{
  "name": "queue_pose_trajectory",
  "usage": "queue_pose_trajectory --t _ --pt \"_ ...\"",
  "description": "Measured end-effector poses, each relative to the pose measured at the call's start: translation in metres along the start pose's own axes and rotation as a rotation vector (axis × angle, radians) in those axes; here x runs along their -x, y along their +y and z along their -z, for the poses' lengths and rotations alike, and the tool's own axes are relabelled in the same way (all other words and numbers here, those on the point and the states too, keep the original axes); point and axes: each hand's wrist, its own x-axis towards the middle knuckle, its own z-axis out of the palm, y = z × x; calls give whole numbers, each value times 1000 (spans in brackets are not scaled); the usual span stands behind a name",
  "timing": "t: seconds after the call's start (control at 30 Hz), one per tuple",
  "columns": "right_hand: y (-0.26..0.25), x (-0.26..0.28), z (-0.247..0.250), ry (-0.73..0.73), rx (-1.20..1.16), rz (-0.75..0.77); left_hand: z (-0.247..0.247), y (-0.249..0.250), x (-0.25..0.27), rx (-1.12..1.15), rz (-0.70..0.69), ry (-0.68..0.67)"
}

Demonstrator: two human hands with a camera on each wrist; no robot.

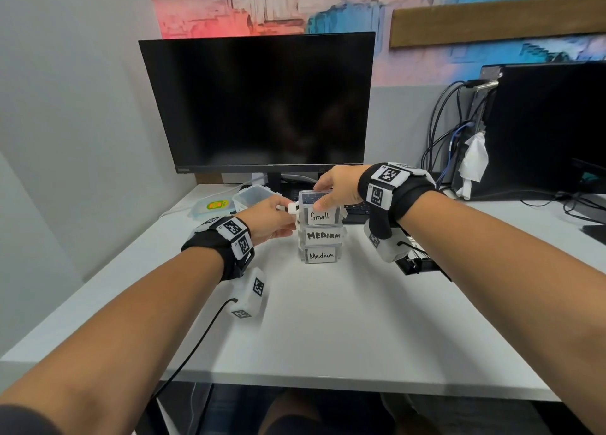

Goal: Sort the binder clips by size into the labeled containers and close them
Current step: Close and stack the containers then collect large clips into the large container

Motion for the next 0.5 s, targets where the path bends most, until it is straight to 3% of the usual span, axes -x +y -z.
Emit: queue_pose_trajectory --t 0.27,0.5 --pt "0 1 1 15 39 14 5 2 0 41 -43 31" --pt "0 -2 0 30 25 7 6 16 8 107 31 5"
